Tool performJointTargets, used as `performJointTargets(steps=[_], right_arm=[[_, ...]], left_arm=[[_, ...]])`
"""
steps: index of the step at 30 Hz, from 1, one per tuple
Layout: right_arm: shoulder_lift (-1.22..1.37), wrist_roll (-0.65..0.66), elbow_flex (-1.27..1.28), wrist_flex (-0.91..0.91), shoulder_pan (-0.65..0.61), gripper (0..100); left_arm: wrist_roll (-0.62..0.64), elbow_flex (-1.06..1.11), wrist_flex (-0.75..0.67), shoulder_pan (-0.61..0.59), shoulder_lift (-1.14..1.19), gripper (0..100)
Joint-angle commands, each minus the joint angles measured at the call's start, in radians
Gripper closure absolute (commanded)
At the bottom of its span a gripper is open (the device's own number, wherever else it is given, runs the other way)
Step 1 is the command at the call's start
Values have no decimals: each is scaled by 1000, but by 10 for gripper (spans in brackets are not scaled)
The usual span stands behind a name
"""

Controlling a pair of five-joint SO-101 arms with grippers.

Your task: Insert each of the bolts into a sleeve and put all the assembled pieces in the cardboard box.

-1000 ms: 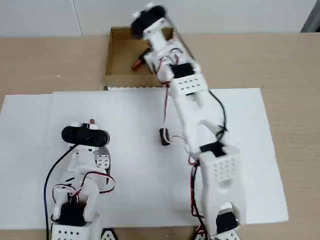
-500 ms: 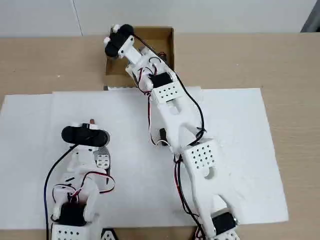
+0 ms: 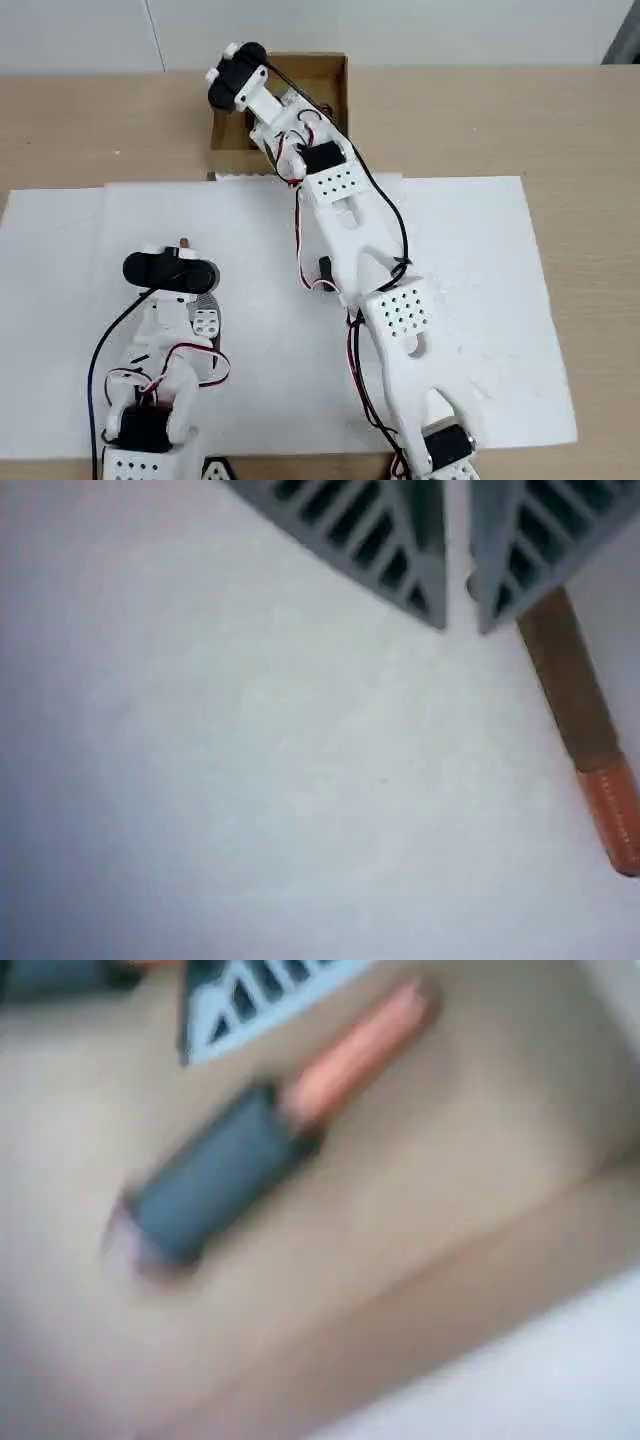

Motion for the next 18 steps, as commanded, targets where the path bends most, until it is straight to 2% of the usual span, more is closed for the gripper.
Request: performJointTargets(steps=[1, 10, 18], right_arm=[[-122, -49, -94, 124, -1, 890], [-226, -161, -270, 518, 10, 890], [-232, -218, -476, 792, 10, 890]], left_arm=[[3, -4, -17, -2, -9, 994], [3, -4, -17, -2, -9, 994], [3, -4, -17, -2, -9, 994]])
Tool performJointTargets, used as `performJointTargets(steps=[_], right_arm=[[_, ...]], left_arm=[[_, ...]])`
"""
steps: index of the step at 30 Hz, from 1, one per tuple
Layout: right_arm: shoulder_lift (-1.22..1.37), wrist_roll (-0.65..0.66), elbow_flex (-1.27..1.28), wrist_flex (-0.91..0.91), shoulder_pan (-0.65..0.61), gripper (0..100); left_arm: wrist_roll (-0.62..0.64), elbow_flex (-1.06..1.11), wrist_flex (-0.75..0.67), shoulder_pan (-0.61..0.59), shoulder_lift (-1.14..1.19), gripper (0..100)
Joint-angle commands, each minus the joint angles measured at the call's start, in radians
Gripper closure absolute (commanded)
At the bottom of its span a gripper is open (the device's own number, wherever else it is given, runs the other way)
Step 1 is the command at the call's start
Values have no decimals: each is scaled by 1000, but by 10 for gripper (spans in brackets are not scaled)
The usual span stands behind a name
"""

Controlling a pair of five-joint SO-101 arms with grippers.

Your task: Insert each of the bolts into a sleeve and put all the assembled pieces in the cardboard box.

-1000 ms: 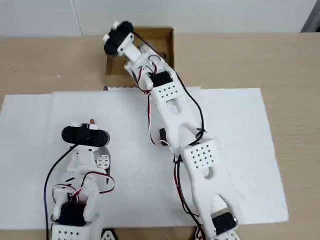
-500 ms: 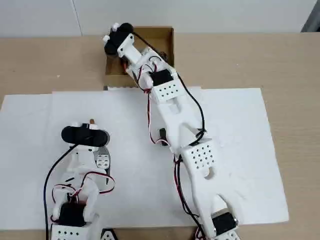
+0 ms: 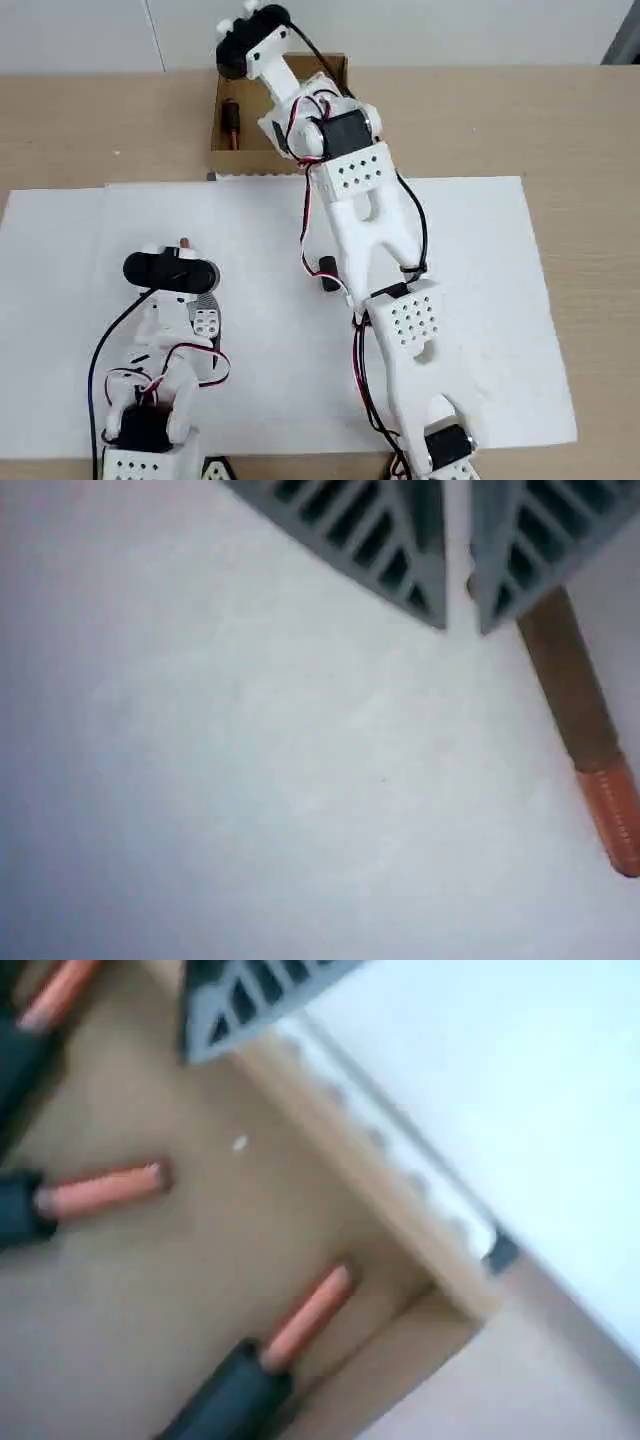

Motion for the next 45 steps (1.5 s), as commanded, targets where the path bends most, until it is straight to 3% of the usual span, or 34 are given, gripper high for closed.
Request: performJointTargets(steps=[1, 5, 13, 18, 22, 31, 37, 45], right_arm=[[-81, -21, -121, 116, 10, 890], [-87, -23, -180, 222, 8, 890], [-196, -83, -170, 251, 19, 890], [-326, -83, -40, 254, 22, 890], [-501, -95, 207, 254, 25, 890], [-920, -267, 908, 242, 27, 890], [-984, -420, 1157, 229, 27, 890], [-983, -434, 1427, 82, 22, 888]], left_arm=[[3, -4, -17, -2, -9, 994], [3, -4, -17, -2, -9, 994], [3, -4, -17, -2, -9, 994], [3, -4, -17, -2, -9, 994], [3, -4, -17, -3, -9, 994], [3, -4, -17, -3, -9, 994], [3, -4, -17, -3, -9, 994], [3, -4, -17, -3, -9, 994]])
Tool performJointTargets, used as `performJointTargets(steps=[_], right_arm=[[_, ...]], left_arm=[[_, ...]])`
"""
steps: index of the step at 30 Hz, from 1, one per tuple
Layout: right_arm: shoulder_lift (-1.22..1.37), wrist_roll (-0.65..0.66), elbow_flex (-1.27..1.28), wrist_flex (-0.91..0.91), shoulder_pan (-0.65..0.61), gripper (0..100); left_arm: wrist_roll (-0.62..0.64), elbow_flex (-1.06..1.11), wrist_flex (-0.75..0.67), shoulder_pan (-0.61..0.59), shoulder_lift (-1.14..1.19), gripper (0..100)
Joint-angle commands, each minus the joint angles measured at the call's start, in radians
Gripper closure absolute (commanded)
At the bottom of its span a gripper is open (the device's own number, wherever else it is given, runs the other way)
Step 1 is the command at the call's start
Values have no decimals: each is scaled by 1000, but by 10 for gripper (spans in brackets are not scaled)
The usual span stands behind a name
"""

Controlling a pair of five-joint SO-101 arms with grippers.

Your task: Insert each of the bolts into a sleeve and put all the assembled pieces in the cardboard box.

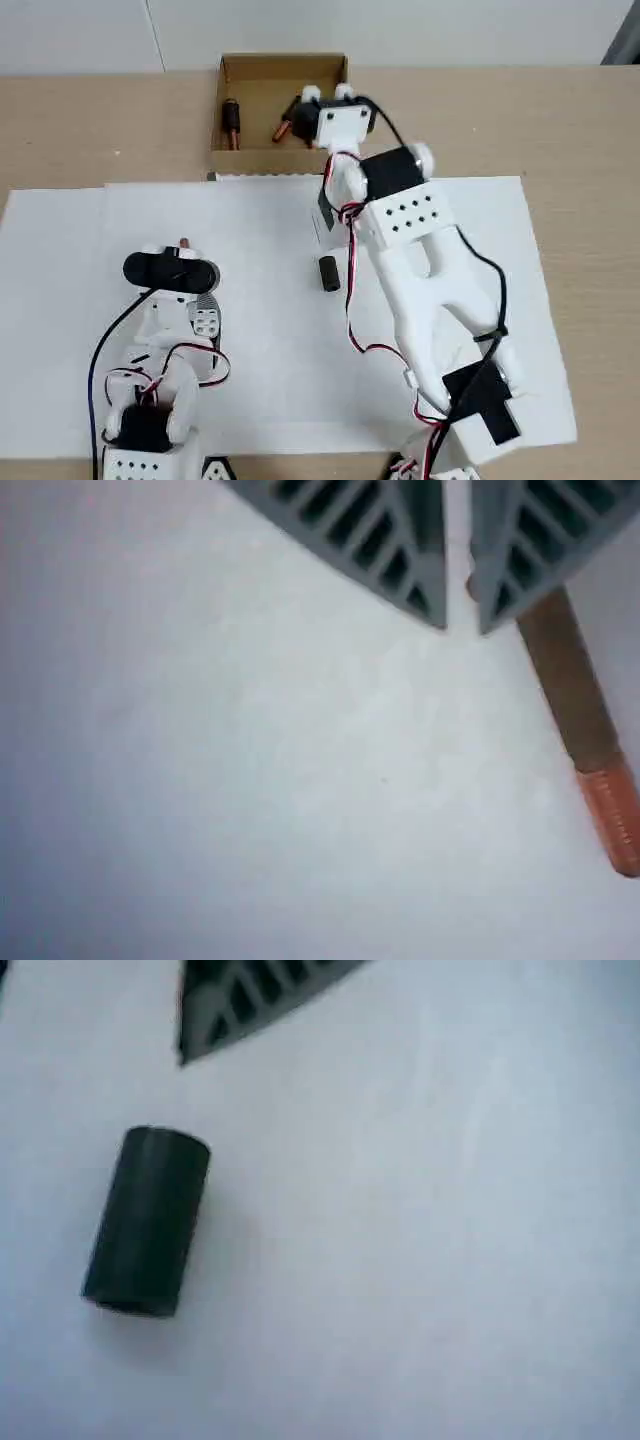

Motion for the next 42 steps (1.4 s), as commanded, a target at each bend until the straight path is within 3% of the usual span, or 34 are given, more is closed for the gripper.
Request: performJointTargets(steps=[1, 15, 38, 42], right_arm=[[-53, -8, 91, -101, 4, 887], [-51, -11, 351, -363, -74, 887], [197, -14, 370, -458, -82, 892], [222, -49, 368, -458, -82, 983]], left_arm=[[3, -4, -17, -3, -9, 994], [3, -4, -17, -3, -9, 994], [3, -4, -15, -3, -9, 994], [3, -4, -15, -3, -9, 994]])
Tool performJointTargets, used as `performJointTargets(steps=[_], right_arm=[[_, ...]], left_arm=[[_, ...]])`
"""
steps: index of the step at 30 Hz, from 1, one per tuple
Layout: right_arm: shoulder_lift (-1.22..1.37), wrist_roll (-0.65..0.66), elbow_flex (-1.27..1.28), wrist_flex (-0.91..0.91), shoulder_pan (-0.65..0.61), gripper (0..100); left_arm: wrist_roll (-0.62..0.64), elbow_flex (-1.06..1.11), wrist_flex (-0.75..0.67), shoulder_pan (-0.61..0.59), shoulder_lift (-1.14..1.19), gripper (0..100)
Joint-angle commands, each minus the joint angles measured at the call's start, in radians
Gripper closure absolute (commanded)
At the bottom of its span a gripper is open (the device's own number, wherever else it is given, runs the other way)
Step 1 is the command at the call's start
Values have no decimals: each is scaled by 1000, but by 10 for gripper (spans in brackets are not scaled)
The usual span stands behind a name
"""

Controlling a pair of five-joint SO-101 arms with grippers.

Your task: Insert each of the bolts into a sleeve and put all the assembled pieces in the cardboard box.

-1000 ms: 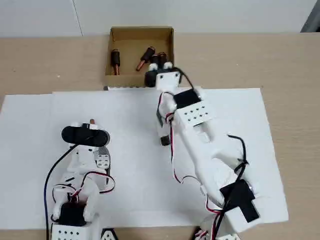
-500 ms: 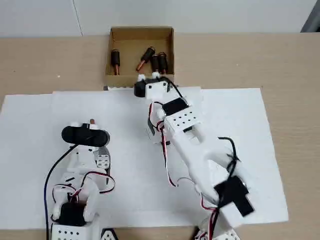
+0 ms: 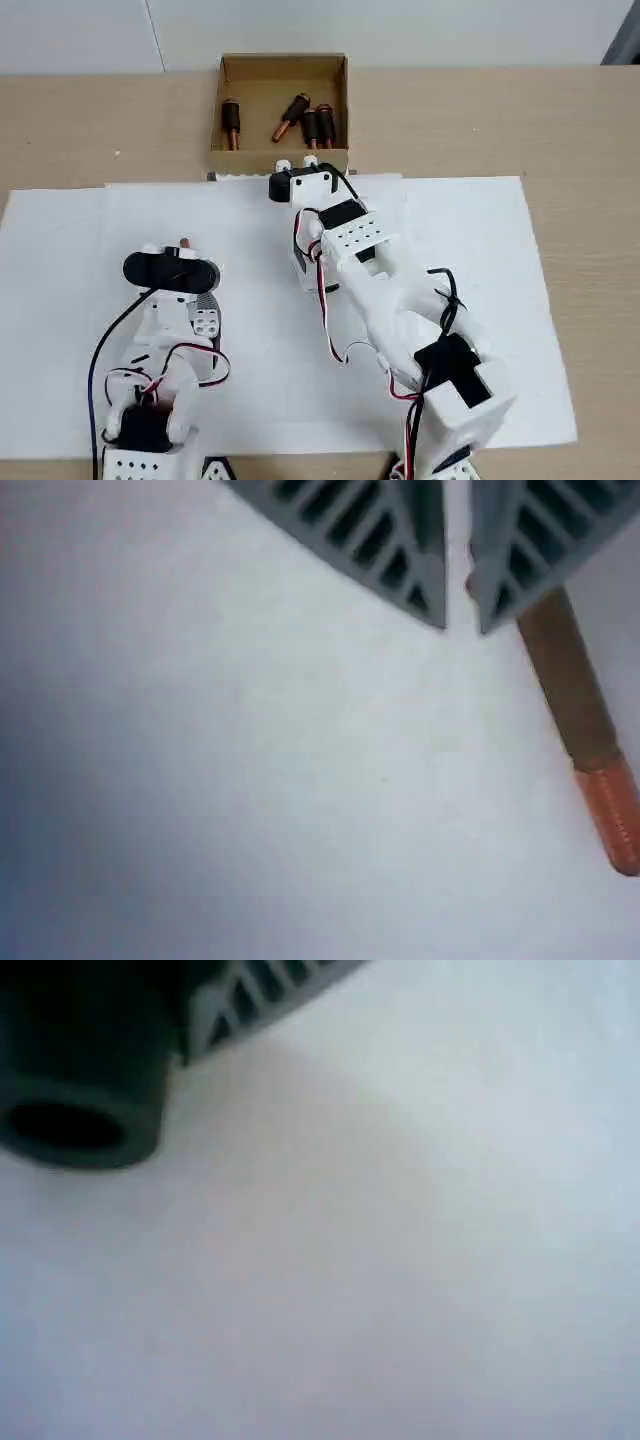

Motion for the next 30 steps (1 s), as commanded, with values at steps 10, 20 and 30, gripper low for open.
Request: performJointTargets(steps=[10, 20, 30], right_arm=[[18, -69, -227, 151, 10, 996], [4, -117, -717, 567, 12, 996], [-282, -114, -732, 579, 24, 996]], left_arm=[[-2, -4, -15, 5, -9, 994], [-2, -4, -15, 5, -9, 994], [-2, -4, -15, 3, -9, 994]])
